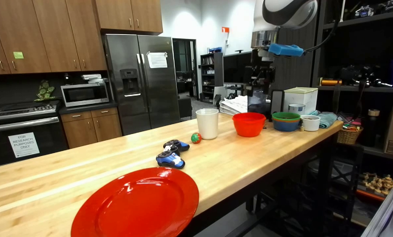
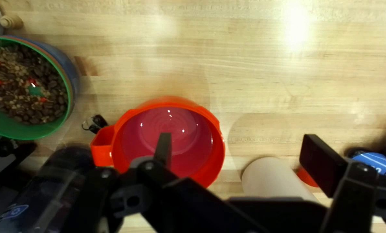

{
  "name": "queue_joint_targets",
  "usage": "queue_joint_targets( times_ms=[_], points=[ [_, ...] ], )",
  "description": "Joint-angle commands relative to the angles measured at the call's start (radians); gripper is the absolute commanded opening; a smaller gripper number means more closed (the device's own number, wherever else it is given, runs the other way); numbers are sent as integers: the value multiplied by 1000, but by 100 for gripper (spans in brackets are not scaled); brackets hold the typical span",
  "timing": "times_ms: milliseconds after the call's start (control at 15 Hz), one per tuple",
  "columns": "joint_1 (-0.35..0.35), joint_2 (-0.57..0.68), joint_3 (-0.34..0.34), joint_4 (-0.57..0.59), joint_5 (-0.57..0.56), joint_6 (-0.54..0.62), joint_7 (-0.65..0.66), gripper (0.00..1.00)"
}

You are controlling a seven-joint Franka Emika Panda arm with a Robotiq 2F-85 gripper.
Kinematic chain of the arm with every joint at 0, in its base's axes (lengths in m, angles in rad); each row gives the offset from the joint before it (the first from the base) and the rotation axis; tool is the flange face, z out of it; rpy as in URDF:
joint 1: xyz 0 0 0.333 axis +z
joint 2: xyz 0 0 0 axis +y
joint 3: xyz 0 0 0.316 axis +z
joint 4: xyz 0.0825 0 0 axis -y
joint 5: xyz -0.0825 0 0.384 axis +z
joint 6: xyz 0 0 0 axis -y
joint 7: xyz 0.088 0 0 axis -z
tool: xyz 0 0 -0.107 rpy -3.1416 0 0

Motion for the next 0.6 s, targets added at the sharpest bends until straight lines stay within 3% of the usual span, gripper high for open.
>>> queue_joint_targets(
  times_ms=[0, 533],
  points=[
    [27, 38, 3, 51, 20, 7, -45, 100],
    [106, 96, 33, 96, 44, 90, -151, 100]
  ],
)
